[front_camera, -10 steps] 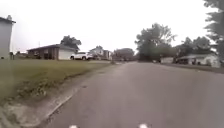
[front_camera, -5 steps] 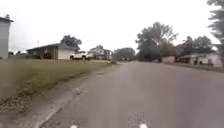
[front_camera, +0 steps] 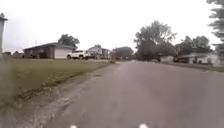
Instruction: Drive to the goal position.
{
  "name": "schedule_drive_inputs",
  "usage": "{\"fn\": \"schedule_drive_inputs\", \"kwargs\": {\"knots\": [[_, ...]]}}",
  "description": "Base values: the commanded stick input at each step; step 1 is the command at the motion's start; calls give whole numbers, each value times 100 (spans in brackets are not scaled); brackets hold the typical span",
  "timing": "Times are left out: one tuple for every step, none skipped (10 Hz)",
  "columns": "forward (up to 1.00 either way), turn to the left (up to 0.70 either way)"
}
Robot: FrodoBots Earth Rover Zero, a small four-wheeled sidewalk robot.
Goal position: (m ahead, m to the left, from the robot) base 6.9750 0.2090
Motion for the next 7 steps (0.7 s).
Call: {"fn": "schedule_drive_inputs", "kwargs": {"knots": [[100,0],[100,0],[100,-1],[100,-6],[100,-38],[100,-36],[100,-19]]}}
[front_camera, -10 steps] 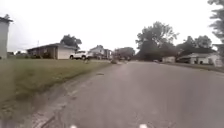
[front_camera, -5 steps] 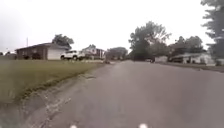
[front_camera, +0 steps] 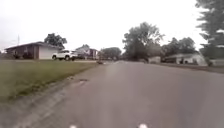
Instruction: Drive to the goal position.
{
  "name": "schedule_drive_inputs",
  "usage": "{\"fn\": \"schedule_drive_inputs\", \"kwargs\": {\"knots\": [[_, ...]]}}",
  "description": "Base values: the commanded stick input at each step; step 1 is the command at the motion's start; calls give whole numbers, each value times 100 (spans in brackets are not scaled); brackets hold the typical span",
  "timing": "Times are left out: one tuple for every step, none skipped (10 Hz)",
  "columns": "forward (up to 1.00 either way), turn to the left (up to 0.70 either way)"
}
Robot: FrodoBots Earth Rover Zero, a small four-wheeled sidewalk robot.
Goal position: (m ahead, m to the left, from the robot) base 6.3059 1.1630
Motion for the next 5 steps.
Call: {"fn": "schedule_drive_inputs", "kwargs": {"knots": [[100,-8],[100,0],[100,0],[100,0],[100,0]]}}
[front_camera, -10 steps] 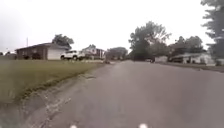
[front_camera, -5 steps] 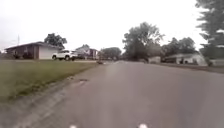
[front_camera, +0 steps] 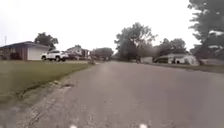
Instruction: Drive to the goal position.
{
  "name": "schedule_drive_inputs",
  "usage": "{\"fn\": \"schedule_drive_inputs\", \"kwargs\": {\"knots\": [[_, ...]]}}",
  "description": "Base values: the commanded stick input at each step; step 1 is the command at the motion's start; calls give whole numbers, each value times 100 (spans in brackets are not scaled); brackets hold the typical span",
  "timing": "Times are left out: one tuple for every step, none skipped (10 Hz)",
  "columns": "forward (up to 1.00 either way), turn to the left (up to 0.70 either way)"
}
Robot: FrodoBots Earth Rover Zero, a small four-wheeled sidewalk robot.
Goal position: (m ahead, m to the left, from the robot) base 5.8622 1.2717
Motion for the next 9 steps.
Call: {"fn": "schedule_drive_inputs", "kwargs": {"knots": [[100,0],[100,0],[100,0],[100,-1],[100,-2],[100,-2],[100,0],[100,0],[100,0]]}}
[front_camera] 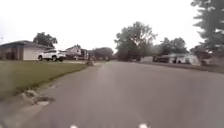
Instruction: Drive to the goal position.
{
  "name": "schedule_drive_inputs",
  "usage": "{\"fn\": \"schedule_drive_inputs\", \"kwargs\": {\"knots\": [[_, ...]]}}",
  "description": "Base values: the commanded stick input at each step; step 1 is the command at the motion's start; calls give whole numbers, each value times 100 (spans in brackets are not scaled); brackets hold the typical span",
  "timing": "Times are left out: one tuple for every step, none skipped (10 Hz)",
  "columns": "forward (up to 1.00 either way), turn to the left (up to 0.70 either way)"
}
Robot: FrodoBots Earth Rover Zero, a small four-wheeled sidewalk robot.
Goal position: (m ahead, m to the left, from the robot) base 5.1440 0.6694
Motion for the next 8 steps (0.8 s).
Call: {"fn": "schedule_drive_inputs", "kwargs": {"knots": [[100,0],[100,0],[100,0],[100,0],[100,0],[100,0],[100,0],[100,0]]}}
